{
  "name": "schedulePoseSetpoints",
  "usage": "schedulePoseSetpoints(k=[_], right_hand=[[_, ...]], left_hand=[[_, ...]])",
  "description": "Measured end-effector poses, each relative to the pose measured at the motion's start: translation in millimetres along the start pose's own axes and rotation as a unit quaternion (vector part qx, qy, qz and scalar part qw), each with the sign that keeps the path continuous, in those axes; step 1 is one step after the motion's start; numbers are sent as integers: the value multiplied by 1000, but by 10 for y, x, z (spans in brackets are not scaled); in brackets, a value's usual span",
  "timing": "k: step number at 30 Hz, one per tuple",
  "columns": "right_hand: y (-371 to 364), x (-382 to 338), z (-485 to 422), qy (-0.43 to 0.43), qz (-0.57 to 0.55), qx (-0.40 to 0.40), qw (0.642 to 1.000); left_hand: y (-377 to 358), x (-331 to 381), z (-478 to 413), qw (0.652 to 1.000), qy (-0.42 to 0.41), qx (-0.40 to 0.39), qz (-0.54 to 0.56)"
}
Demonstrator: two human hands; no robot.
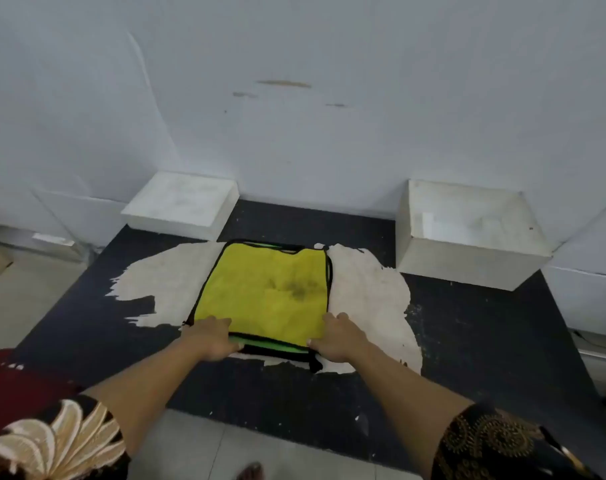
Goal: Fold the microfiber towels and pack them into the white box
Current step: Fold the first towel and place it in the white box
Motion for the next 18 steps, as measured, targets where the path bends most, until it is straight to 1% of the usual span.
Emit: schedulePoseSetpoints(k=[4, 9, 14, 18], right_hand=[[-71, -70, -4, -1, -13, 45, 999], [-175, -149, -47, -17, -11, 48, 999], [-199, -205, -83, -48, -39, 60, 996], [-202, -222, -150, -73, -60, 77, 993]], left_hand=[[-91, -66, 17, 999, -24, 24, 29], [-6, -171, -48, 995, -36, 79, 41], [18, -279, -202, 996, -44, 69, 45], [135, -318, -388, 993, -50, 66, 81]])
Point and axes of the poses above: each hand's wrist, its own z-axis away from the middle knuckle, its own y-axis out of the back of the hand, x = y × z, the point moved 8 cm from there along -z, towards the middle knuckle
